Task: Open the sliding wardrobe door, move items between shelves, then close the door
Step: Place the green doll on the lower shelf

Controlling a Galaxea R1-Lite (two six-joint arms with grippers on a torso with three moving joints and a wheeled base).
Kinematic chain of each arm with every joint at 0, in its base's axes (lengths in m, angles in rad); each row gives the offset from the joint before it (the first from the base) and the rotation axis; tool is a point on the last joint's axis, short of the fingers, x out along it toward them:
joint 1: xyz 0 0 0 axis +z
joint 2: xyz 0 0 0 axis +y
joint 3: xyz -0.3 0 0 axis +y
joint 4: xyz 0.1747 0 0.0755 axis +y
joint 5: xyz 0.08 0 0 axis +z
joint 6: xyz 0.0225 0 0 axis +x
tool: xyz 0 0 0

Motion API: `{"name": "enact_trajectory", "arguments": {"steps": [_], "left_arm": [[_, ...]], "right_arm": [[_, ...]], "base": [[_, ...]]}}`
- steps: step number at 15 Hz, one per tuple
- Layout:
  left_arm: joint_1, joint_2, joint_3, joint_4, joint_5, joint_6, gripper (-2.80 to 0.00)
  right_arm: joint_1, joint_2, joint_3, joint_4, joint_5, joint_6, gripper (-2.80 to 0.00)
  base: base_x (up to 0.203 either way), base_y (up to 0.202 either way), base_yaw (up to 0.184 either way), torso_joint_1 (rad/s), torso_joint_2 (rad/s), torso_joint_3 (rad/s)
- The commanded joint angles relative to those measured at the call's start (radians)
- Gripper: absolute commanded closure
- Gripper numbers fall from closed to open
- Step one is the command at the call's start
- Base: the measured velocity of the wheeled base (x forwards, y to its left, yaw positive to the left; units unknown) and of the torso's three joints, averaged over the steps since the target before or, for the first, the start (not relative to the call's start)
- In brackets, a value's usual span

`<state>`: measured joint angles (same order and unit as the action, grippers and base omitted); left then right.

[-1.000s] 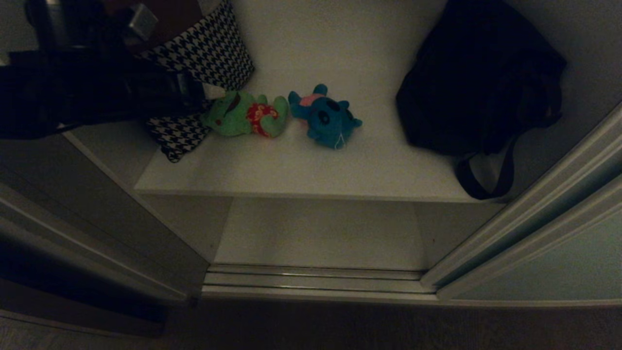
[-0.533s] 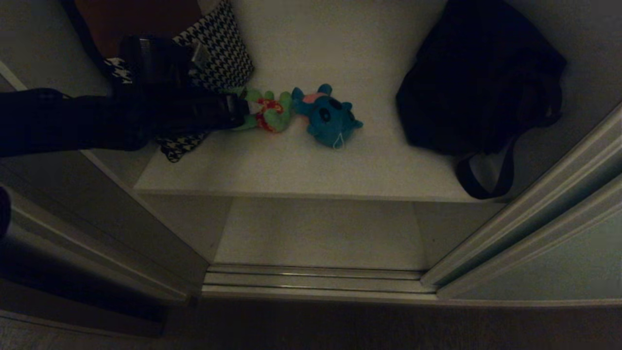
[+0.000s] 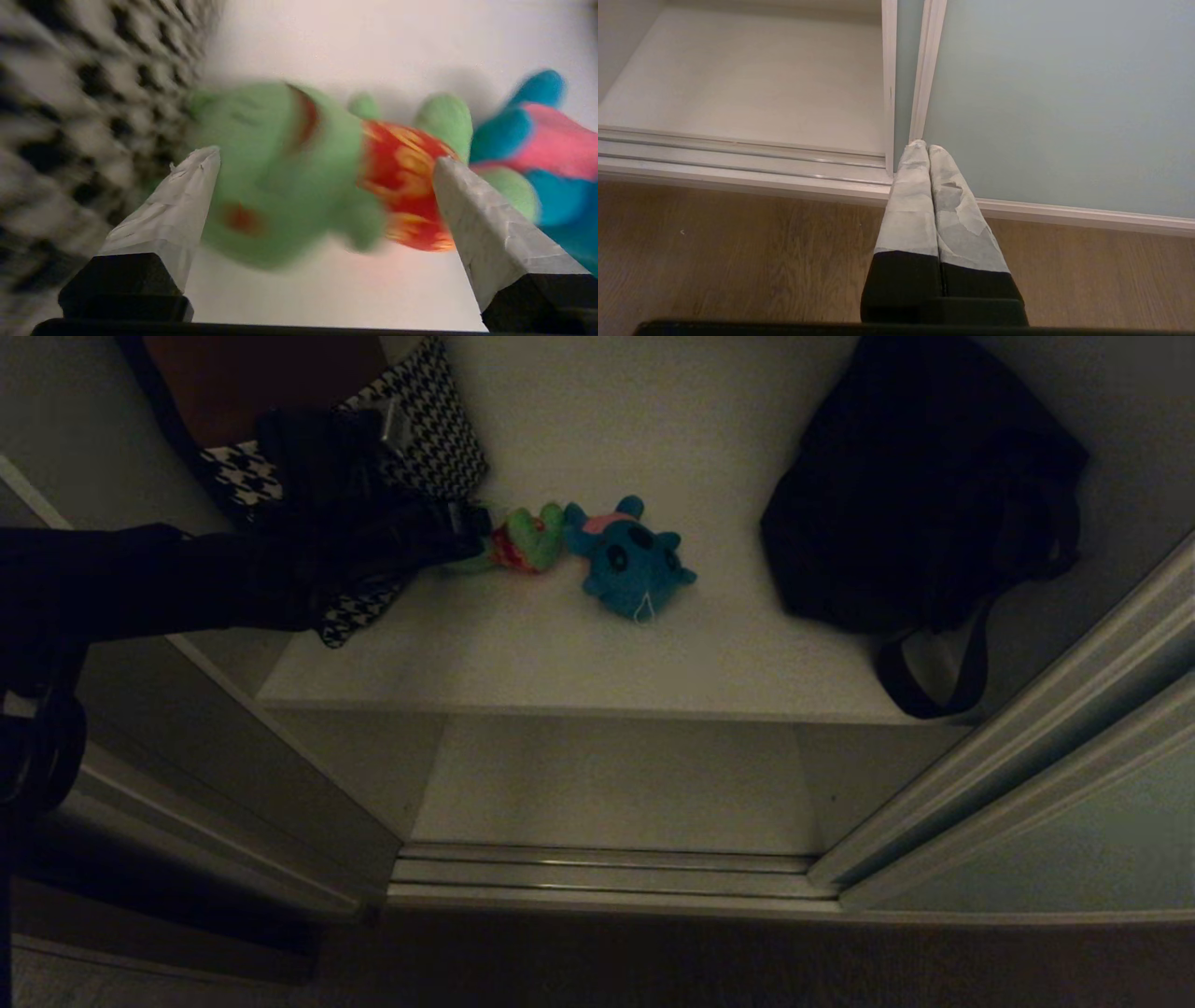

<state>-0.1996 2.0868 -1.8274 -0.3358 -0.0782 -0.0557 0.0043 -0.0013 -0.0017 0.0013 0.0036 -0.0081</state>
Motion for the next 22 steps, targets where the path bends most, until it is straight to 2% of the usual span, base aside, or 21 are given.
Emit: {"name": "enact_trajectory", "arguments": {"steps": [1, 12, 13, 22], "left_arm": [[0.001, 0.008, 0.004, -0.011, 0.006, 0.03, -2.8], [-0.011, 0.105, -0.01, -0.063, 0.025, 0.045, -2.8], [-0.014, 0.107, -0.01, -0.062, 0.04, 0.041, 0.0], [-0.032, 0.077, -0.014, -0.07, 0.05, 0.03, 0.0]], "right_arm": [[0.0, 0.0, 0.0, 0.0, 0.0, 0.0, 0.0], [0.0, 0.0, 0.0, 0.0, 0.001, -0.001, 0.0], [0.0, 0.0, 0.0, 0.0, 0.001, 0.0, 0.0], [0.0, 0.0, 0.0, 0.0, 0.001, 0.0, 0.0]], "base": [[0.0, 0.0, 0.0, 0.0, 0.0, 0.0], [0.0, 0.0, 0.0, 0.0, 0.0, 0.0], [0.0, 0.0, 0.0, 0.0, 0.0, 0.0], [0.0, 0.0, 0.0, 0.0, 0.0, 0.0]]}}
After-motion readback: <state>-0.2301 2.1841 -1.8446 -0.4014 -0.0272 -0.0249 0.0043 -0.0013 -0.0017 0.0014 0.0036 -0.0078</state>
